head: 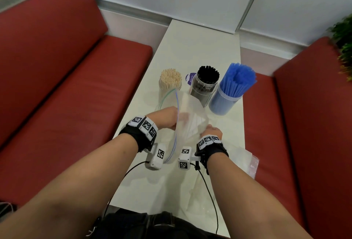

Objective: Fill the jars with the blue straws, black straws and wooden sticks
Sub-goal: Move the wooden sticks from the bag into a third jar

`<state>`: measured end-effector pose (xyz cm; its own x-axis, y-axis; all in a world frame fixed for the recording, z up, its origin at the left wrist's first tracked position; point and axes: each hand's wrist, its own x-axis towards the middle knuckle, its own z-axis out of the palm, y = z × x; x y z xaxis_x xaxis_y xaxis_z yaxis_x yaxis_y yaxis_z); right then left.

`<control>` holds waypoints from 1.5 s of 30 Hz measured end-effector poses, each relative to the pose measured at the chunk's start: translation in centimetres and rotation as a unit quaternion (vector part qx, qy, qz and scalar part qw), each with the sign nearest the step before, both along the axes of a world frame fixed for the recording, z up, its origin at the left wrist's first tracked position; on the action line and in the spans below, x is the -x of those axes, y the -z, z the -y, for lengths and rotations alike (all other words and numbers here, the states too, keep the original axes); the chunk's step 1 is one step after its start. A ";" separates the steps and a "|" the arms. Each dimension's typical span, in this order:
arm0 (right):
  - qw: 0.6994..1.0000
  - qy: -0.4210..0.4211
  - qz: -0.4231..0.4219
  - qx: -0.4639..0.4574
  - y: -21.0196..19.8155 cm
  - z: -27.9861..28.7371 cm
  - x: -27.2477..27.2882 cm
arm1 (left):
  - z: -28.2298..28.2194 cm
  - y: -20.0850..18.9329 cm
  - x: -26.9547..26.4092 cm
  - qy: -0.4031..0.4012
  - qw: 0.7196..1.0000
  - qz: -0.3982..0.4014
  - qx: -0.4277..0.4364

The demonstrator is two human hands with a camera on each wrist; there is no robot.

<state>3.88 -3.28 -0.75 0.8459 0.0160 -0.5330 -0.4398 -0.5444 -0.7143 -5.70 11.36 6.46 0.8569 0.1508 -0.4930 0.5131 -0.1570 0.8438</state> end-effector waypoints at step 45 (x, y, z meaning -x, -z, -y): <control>0.857 -0.249 0.147 -0.426 -16.0 -8.0 -1.6 | -4.7 0.8 -0.8 -0.175 0.915 0.040 0.361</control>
<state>5.50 4.69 15.23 0.7166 0.6921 0.0860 -0.0372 0.1611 -0.9862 -4.92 16.03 5.63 0.8561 0.0820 -0.5103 0.3577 0.6185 0.6996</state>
